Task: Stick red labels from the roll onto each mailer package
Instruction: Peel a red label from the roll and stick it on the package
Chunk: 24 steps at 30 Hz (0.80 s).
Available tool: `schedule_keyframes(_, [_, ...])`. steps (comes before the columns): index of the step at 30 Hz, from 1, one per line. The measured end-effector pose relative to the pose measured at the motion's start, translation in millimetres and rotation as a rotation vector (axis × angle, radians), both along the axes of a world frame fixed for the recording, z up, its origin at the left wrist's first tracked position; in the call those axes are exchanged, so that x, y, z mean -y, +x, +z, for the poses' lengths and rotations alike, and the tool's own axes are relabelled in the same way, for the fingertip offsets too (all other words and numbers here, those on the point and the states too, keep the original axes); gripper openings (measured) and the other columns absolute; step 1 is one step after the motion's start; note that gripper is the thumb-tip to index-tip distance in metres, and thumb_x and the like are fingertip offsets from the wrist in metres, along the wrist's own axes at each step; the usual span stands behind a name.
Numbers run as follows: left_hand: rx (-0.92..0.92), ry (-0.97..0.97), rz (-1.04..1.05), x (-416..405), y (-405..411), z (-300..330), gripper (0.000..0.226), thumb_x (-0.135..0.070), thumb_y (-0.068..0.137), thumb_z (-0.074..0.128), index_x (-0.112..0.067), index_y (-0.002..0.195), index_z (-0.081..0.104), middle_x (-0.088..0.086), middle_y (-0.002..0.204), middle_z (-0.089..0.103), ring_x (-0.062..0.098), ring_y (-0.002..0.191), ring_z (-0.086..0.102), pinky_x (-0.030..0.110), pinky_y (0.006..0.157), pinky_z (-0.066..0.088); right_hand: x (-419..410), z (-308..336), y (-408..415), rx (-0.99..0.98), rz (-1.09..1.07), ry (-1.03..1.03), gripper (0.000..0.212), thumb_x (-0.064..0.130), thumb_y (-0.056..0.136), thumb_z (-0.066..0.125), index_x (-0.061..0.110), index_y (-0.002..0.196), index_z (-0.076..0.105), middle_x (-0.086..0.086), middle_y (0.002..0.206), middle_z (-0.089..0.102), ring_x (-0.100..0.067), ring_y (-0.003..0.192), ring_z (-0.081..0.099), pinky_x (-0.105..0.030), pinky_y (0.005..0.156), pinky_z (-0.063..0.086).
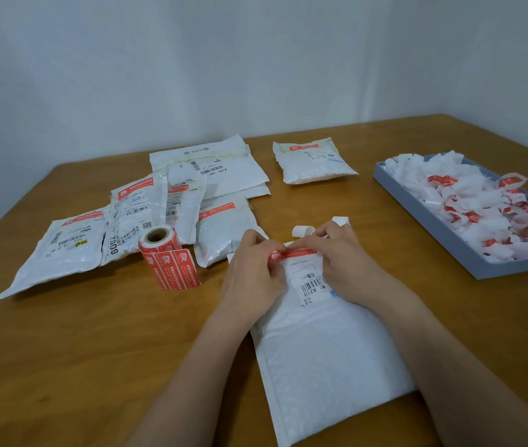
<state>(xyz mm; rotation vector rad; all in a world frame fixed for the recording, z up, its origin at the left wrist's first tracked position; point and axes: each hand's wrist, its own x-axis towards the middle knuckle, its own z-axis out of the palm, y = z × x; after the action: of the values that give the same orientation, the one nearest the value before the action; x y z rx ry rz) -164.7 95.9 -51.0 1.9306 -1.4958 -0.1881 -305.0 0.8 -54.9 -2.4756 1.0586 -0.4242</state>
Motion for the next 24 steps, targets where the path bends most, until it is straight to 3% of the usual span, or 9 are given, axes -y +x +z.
schedule_keyframes(9, [0.070,0.079,-0.064,1,3,1,0.029,-0.014,0.091,0.058,-0.024,0.116,0.070,-0.003,0.106,0.051,0.012,0.094,0.051,0.029,0.081,0.052,-5,7,1,-0.150,-0.012,-0.057,0.071,-0.005,0.084,0.037,0.052,0.124,0.053,0.010,0.121,0.037,-0.012,0.112,0.030,-0.035,0.097,0.032])
schedule_keyframes(14, [0.146,0.097,-0.103,2,3,-2,0.032,-0.014,0.094,0.052,-0.021,0.121,0.067,-0.001,0.105,0.050,0.012,0.095,0.049,0.023,0.079,0.045,-7,10,1,-0.204,-0.031,-0.087,0.069,-0.001,0.085,0.038,0.054,0.125,0.051,0.007,0.123,0.035,-0.014,0.114,0.030,-0.030,0.085,0.032])
schedule_keyframes(17, [0.175,0.124,-0.093,2,2,-3,0.032,-0.018,0.096,0.049,-0.023,0.122,0.067,-0.002,0.103,0.048,0.016,0.097,0.048,0.031,0.082,0.049,-8,11,3,-0.235,-0.044,-0.105,0.064,0.002,0.087,0.039,0.052,0.126,0.050,0.007,0.124,0.036,-0.014,0.115,0.031,-0.029,0.081,0.034])
schedule_keyframes(24, [0.372,0.247,0.063,-5,-2,2,0.037,-0.034,0.099,0.038,-0.040,0.131,0.056,-0.009,0.135,0.048,0.023,0.120,0.033,0.040,0.102,0.033,-11,14,4,-0.236,-0.082,-0.088,0.063,0.003,0.089,0.041,0.055,0.124,0.052,0.007,0.121,0.036,-0.012,0.114,0.032,-0.027,0.072,0.033])
